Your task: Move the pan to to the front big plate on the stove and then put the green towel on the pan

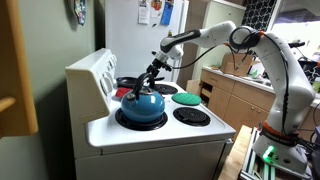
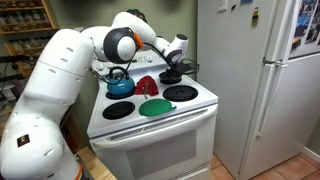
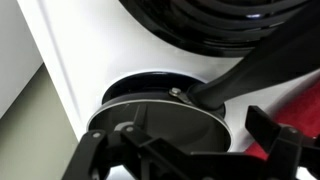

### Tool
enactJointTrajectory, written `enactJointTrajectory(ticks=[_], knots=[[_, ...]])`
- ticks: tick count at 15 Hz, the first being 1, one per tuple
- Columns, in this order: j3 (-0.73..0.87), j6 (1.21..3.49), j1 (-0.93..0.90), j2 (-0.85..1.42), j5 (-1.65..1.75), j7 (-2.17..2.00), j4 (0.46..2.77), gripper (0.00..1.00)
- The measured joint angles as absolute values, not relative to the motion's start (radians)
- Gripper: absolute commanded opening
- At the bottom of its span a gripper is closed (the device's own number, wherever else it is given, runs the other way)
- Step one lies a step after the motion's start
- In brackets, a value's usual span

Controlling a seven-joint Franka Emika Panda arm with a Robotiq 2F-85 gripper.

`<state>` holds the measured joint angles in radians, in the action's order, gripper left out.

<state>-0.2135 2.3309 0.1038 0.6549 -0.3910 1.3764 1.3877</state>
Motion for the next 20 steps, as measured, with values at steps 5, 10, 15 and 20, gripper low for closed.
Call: enactJointTrajectory(ticks=[5, 10, 15, 20], knots=[[-0.202, 2.331, 0.104, 0.655, -0.327, 1.375, 1.390, 0.93], [-0.198, 2.331, 0.103, 0.648, -0.299, 1.346, 1.397, 0.50], [-0.192, 2.331, 0.100, 0.644, -0.268, 1.313, 1.400, 0.60], [-0.186, 2.331, 0.098, 0.642, -0.237, 1.287, 1.401, 0.14]])
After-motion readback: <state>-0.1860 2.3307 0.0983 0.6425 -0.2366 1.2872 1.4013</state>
